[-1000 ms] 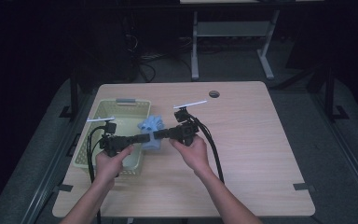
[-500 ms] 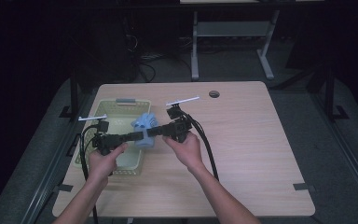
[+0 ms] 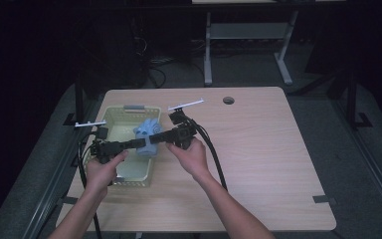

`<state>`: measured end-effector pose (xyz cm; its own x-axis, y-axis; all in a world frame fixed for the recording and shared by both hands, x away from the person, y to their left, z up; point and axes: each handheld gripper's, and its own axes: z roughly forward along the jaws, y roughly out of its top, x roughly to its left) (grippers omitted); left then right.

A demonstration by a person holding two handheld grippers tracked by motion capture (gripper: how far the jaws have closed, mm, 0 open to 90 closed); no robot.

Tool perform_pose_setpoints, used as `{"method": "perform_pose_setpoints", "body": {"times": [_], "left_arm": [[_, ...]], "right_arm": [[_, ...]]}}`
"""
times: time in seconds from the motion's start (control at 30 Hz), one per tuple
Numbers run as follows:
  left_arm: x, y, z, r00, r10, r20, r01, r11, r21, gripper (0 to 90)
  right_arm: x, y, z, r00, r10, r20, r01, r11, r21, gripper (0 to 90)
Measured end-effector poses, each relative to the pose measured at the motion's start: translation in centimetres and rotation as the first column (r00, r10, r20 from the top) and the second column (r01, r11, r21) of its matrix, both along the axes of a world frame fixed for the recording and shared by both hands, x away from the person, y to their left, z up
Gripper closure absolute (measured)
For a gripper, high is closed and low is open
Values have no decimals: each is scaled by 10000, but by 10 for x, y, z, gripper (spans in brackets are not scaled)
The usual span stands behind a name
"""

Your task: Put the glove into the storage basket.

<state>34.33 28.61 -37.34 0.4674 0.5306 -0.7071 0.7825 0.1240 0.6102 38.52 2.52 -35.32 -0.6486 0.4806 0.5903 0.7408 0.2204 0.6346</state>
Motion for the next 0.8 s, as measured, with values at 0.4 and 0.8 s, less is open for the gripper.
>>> {"method": "perform_pose_setpoints", "body": {"times": [0.4,0.8], "left_arm": [[2,21,1,9998,131,-132,-127,9995,305,734],[3,41,-4,9985,293,-453,-270,9983,509,735]], "right_arm": [[5,22,-4,9999,137,-68,-137,9999,53,766],[10,43,-14,9993,261,-271,-259,9996,101,762]]}}
